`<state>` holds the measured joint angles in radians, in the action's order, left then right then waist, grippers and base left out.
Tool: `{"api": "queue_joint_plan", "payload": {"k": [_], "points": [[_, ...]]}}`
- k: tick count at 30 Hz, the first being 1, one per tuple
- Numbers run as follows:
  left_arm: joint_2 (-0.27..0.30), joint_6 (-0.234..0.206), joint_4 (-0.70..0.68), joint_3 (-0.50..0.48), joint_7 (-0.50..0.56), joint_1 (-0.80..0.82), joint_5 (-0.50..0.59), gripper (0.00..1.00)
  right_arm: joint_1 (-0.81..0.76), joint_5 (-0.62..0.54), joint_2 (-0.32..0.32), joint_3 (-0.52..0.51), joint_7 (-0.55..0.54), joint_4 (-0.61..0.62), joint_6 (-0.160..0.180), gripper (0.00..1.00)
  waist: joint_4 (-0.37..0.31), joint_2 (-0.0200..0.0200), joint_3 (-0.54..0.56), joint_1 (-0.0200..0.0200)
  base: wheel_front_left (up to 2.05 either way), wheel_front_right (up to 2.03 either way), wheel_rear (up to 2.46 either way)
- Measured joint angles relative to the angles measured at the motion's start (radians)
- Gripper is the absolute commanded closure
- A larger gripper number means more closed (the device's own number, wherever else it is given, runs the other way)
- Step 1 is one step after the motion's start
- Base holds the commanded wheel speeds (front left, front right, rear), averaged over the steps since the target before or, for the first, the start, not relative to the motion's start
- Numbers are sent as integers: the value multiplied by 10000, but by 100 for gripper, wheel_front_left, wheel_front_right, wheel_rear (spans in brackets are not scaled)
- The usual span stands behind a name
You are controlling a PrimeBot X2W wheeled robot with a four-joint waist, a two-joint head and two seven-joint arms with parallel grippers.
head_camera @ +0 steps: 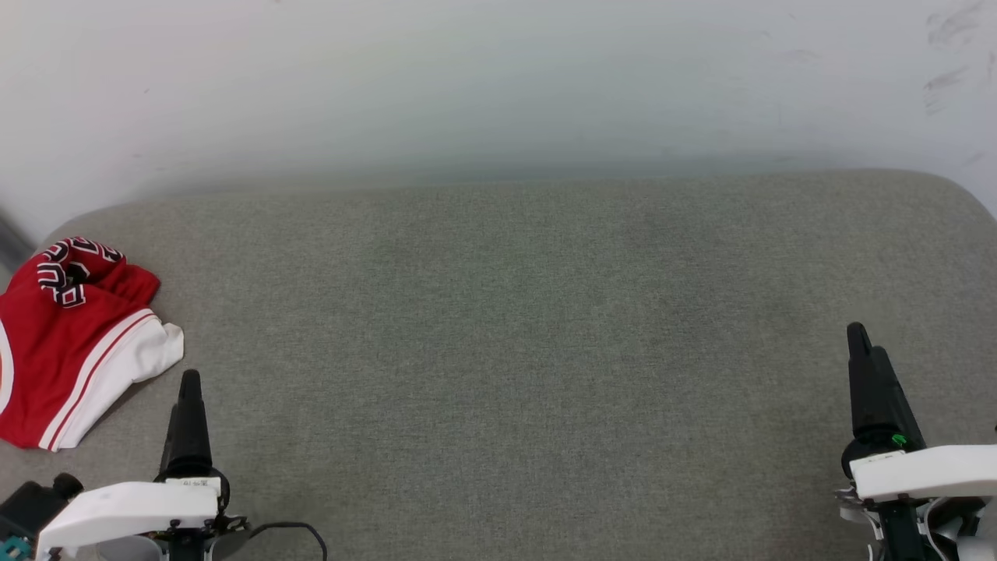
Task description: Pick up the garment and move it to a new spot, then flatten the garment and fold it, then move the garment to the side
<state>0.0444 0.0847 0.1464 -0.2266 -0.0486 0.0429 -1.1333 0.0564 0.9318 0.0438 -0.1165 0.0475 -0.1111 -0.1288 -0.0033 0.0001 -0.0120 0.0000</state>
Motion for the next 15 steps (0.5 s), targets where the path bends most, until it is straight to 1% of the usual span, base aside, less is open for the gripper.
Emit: {"api": "queue_joint_plan", "payload": {"k": [5,8,13,15], "points": [[6,-257,-1041,347,-169,-78,1442,0,2,-1498,2,238,155,522,0,0,7,0,-52,0,0,0,0],[8,-531,-1530,757,-265,-174,2322,0,1,-2403,2,445,270,759,-2,0,15,0,-84,0,0,0,0],[10,-982,-1965,1505,-431,-283,3799,0,-2,-3457,2,619,418,1016,-2,0,16,0,-124,0,0,0,0],[35,-1241,-2010,1833,-481,-337,4617,0,-2,-3810,4,656,493,1110,-2,0,11,0,-131,0,0,0,0]]}}
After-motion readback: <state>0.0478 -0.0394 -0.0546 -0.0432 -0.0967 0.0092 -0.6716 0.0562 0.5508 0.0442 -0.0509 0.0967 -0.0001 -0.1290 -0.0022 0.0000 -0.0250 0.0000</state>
